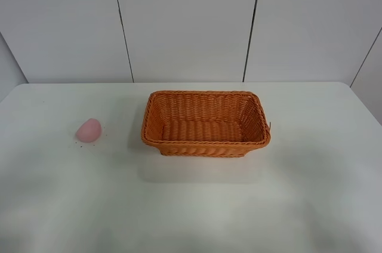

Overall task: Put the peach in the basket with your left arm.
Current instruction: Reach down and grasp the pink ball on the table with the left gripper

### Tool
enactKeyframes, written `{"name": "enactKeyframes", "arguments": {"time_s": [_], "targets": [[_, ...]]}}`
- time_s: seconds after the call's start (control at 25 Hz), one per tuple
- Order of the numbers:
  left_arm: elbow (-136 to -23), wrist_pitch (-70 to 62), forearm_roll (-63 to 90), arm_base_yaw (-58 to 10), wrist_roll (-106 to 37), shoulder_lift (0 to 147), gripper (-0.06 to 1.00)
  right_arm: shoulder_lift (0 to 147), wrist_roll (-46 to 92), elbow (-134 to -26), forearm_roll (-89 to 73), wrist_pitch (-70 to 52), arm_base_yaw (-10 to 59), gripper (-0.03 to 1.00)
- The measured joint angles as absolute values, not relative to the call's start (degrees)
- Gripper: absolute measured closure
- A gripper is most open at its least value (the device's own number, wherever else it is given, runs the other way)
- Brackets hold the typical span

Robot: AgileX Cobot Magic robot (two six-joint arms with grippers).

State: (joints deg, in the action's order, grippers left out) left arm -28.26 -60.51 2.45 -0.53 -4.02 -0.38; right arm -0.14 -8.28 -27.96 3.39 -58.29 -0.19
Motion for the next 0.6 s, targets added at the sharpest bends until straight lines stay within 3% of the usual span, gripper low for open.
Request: {"name": "enactKeyframes", "arguments": {"time_s": [0.6], "targets": [[-32.8,-57.84,2.66,-0.53,-4.02,4.41,0.17,-0.14,-8.28,-27.96,3.39,-58.29,-0.19,0.27]]}}
